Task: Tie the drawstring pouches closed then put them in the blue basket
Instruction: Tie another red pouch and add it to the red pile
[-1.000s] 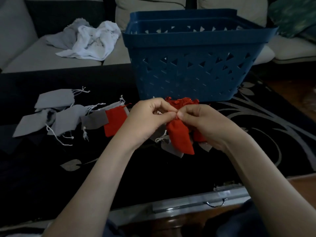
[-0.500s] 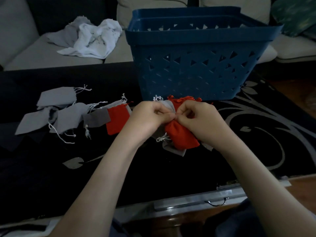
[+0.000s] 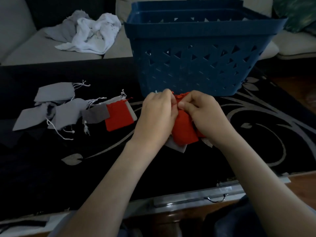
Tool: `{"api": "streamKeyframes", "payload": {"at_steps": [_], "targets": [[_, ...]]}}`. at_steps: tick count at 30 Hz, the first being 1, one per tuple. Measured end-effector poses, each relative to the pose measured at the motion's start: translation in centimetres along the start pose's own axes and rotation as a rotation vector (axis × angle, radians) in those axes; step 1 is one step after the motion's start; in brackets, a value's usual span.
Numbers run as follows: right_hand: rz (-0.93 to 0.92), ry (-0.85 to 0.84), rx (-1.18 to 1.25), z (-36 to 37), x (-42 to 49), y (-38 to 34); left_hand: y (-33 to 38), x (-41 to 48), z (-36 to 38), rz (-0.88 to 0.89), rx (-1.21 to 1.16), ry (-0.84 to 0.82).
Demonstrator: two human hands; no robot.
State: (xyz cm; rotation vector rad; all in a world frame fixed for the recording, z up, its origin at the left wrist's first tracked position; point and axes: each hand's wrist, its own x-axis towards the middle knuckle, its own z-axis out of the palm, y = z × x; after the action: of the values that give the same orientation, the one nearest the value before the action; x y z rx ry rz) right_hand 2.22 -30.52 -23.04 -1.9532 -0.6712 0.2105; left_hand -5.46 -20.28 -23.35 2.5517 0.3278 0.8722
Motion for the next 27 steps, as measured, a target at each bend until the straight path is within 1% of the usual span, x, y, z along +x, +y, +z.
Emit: {"api": "streamKeyframes", "payload": {"at_steps": [3,5,7,9,11,15,18,20,23,27], "targets": [[-0.02,0.058,0.104,-0.1,-0.2,-0.4,-0.1,-0.3,0.5,0.086,0.023,0.144],[-0.008,0.061,0.134,-0.2,-0.4,-0.6,0.0,-0.3,0.7,0.132,0.009,0.182],[0.073,-0.009,0.254,-0.4,-0.6,-0.8,0.0,-0.3,0.7,0.183,-0.005,0.19],[0.145,-0.118,0.403,-0.9,-0.9,-1.0,0.1,-0.3,0.7,0.221,-0.013,0.189],[0.176,-0.188,0.462,-1.5,-0.9,-0.9,0.2,-0.4,0.8,0.24,-0.015,0.176],[0.169,-0.196,0.484,-2.7,-0.8,-0.2,0.5,-0.5,1.2,0.291,-0.013,0.163],[0.183,-0.142,0.501,-3.3,-1.0,0.0,1.3,-0.6,1.6,0.295,-0.002,0.204],[0.179,-0.102,0.463,-3.5,-1.2,0.2,1.7,-0.7,1.8,0.293,0.012,0.226],[0.181,-0.046,0.36,-4.0,-1.6,0.4,2.3,-0.6,2.5,0.228,0.003,0.208],[0.214,0.023,0.301,-4.4,-1.8,1.0,3.5,-1.1,3.4,0.086,-0.154,0.087]]}}
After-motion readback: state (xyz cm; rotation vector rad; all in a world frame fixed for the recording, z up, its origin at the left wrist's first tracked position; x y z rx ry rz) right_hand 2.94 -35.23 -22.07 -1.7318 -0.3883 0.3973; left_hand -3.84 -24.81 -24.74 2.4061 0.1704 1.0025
